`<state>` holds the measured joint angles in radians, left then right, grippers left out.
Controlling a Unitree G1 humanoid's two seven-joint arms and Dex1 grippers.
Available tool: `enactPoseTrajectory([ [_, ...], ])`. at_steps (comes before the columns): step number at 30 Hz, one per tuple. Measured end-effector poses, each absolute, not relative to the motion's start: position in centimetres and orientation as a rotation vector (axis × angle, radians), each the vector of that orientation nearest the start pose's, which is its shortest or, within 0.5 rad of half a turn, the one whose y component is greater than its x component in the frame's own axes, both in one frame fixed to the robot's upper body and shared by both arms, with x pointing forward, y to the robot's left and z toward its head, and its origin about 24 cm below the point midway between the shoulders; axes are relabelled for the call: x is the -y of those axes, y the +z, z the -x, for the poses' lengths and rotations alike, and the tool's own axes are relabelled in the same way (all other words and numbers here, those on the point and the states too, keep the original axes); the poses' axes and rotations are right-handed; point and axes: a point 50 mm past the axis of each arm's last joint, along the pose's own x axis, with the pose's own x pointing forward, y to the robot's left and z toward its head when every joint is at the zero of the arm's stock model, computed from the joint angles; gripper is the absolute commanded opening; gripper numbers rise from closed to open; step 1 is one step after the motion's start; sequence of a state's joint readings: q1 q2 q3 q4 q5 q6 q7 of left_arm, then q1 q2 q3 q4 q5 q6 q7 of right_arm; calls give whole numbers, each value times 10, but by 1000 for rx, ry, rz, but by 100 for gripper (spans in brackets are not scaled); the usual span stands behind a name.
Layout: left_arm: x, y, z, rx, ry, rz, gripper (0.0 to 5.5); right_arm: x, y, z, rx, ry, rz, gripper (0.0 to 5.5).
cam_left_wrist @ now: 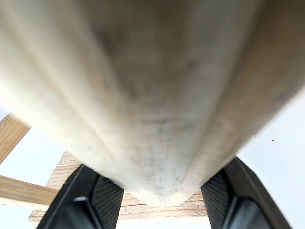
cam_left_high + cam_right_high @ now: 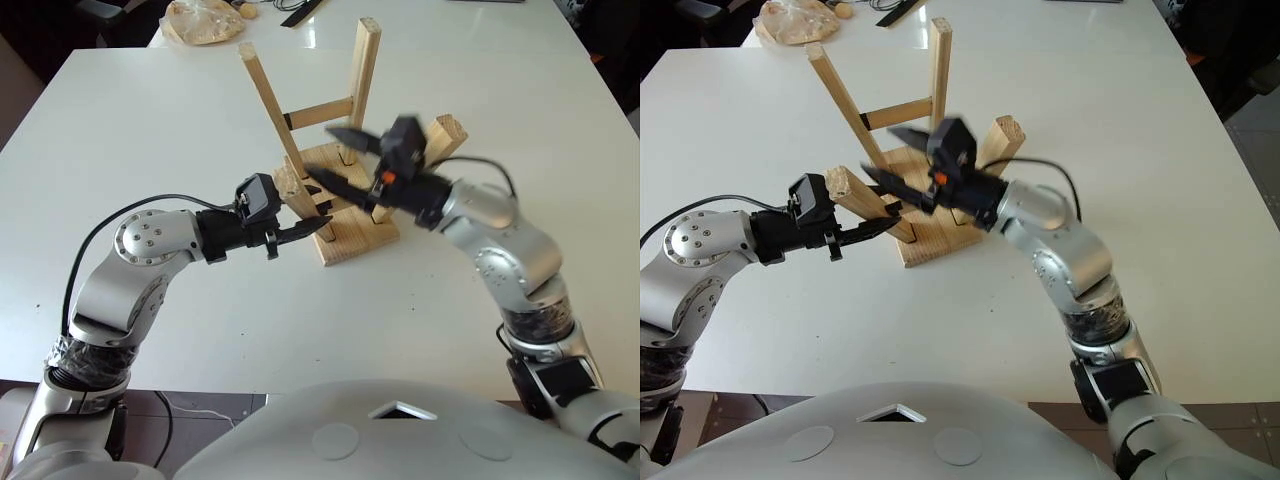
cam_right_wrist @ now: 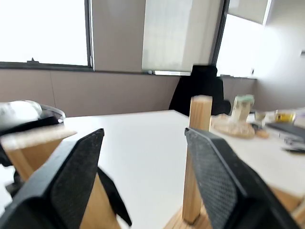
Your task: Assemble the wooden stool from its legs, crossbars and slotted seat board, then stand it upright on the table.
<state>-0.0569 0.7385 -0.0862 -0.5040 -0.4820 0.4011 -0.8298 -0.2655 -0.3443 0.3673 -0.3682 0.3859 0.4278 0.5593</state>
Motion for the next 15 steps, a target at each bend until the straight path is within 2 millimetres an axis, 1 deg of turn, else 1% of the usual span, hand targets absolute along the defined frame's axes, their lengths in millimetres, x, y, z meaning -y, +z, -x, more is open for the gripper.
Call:
enactPoseTrajectory([
  [1, -162, 134, -217, -105, -1133, -305, 204, 67, 114, -242, 6, 1097, 113, 313],
  [2, -162, 134, -217, -106, -1131, -311, 204, 66, 112, -242, 29, 1096, 121, 313],
  [5, -163, 134, -217, -106, -1123, -312, 204, 65, 112, -244, 56, 1086, 101, 313],
  [7, -163, 135, -218, -104, -1117, -313, 204, 64, 118, -244, 65, 1083, 23, 313],
  [8, -162, 135, -217, -104, -1117, -313, 204, 67, 131, -245, 109, 1073, -64, 313],
  [10, -162, 135, -217, -104, -1114, -313, 204, 71, 167, -245, 244, 1074, -200, 313],
  [11, -162, 135, -217, -104, -1113, -313, 204, 77, 187, -246, 313, 1069, -269, 313],
  [12, -162, 135, -217, -105, -1112, -313, 204, 87, 208, -248, 383, 1054, -348, 313],
  [13, -162, 135, -217, -105, -1111, -313, 204, 95, 222, -250, 430, 1037, -386, 313],
  [15, -162, 135, -217, -105, -1109, -312, 204, 121, 253, -260, 531, 953, -407, 313],
])
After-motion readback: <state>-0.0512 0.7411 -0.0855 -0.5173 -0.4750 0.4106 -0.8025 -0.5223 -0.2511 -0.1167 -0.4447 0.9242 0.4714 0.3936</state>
